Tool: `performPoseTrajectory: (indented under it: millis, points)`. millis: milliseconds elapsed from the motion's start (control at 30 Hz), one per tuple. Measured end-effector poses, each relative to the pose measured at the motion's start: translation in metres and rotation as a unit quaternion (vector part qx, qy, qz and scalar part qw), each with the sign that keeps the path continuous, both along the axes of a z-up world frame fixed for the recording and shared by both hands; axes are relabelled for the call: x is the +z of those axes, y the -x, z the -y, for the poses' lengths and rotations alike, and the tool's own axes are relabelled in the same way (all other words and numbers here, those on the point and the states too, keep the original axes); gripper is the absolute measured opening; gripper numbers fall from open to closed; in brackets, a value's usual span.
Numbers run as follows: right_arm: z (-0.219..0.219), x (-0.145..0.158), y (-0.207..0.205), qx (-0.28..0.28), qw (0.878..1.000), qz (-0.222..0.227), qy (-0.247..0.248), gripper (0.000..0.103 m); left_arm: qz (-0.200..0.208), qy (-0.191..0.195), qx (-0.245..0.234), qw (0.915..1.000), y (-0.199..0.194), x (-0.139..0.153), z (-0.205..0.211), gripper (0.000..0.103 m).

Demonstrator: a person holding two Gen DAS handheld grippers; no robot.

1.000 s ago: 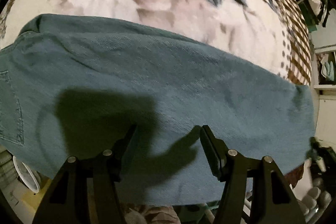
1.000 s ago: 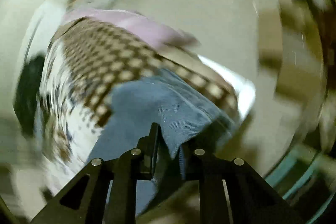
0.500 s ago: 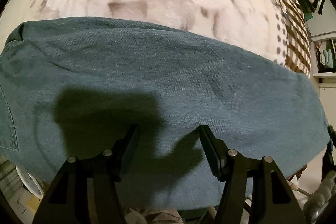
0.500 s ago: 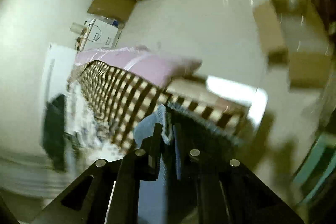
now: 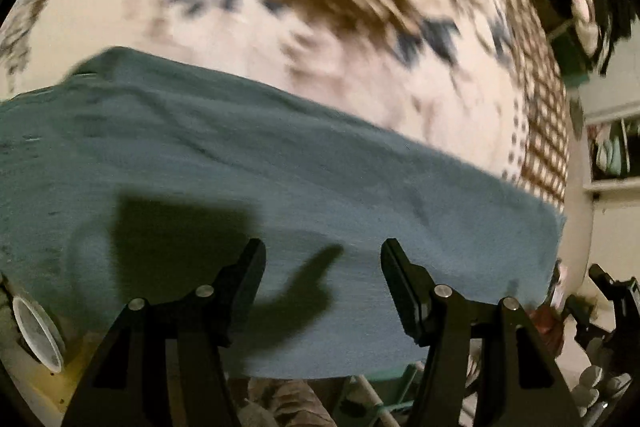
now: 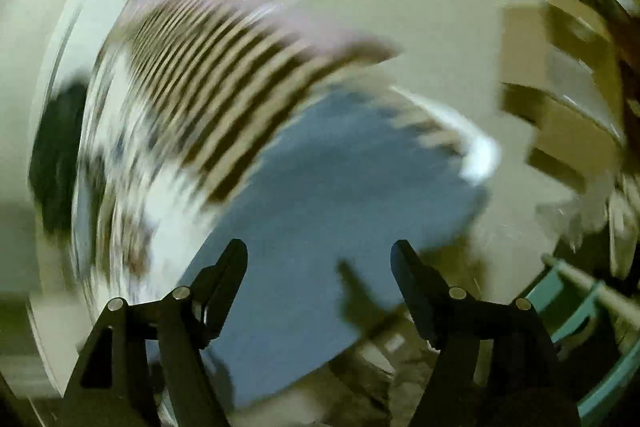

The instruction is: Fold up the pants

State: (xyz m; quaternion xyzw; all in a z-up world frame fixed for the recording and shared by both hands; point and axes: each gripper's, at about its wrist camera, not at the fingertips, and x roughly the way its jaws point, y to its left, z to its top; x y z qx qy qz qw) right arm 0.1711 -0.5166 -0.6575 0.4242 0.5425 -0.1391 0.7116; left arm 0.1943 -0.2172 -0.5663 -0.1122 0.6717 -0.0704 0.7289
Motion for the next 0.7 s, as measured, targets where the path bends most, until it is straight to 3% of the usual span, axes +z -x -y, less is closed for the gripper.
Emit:
performPoseTrajectory:
  millis: [100, 167, 233, 267, 333, 367, 400, 433, 533, 567, 600, 633, 667, 700]
  points:
    - [-0.084, 0.009, -0.067, 0.131, 0.991, -0.011, -0.029, 0.077, 0.013, -0.008, 0.052, 0.9985, -0.004, 0.012, -0.056, 0.058]
    - [-0.148, 0.014, -0.105, 0.218, 0.975, -0.005, -0.043, 0.077, 0.017, -0.030, 0.084, 0.9958, -0.005, 0.014, -0.092, 0.058]
    - [-0.218, 0.014, -0.140, 0.306, 0.951, -0.003, -0.039, 0.077, 0.013, -0.049, 0.111, 0.9925, -0.008, 0.010, -0.125, 0.058]
    - [-0.260, 0.009, -0.159, 0.358, 0.933, -0.006, -0.035, 0.076, 0.005, -0.060, 0.129, 0.9898, -0.012, 0.006, -0.147, 0.057]
    - [-0.315, -0.004, -0.181, 0.417, 0.909, -0.021, -0.008, 0.075, -0.001, -0.058, 0.162, 0.9851, -0.019, 0.001, -0.182, 0.057]
    - [-0.347, -0.015, -0.193, 0.454, 0.891, -0.032, 0.008, 0.070, 0.001, -0.052, 0.179, 0.9825, -0.023, -0.002, -0.199, 0.057]
    - [-0.368, -0.022, -0.200, 0.481, 0.875, -0.039, 0.024, 0.068, -0.002, -0.051, 0.190, 0.9804, -0.028, -0.007, -0.212, 0.057]
    - [-0.393, -0.030, -0.206, 0.520, 0.851, -0.050, 0.051, 0.068, -0.014, -0.047, 0.197, 0.9791, -0.035, -0.014, -0.225, 0.057]
    - [-0.434, -0.045, -0.212, 0.586, 0.802, -0.066, 0.099, 0.068, -0.027, -0.038, 0.200, 0.9787, -0.047, -0.027, -0.243, 0.057]
    - [-0.443, -0.050, -0.212, 0.603, 0.786, -0.072, 0.116, 0.054, -0.026, -0.037, 0.197, 0.9793, -0.050, -0.030, -0.247, 0.057]
    - [-0.451, -0.054, -0.210, 0.623, 0.767, -0.072, 0.134, 0.020, -0.026, -0.038, 0.194, 0.9799, -0.053, -0.032, -0.249, 0.057]
    - [-0.457, -0.056, -0.208, 0.636, 0.754, -0.074, 0.149, 0.009, -0.025, -0.036, 0.192, 0.9804, -0.054, -0.034, -0.252, 0.057]
    - [-0.460, -0.057, -0.205, 0.644, 0.743, -0.076, 0.166, 0.006, -0.025, -0.034, 0.191, 0.9807, -0.055, -0.035, -0.254, 0.057]
    - [-0.461, -0.054, -0.201, 0.646, 0.739, -0.067, 0.179, 0.004, -0.025, -0.034, 0.189, 0.9811, -0.055, -0.036, -0.256, 0.057]
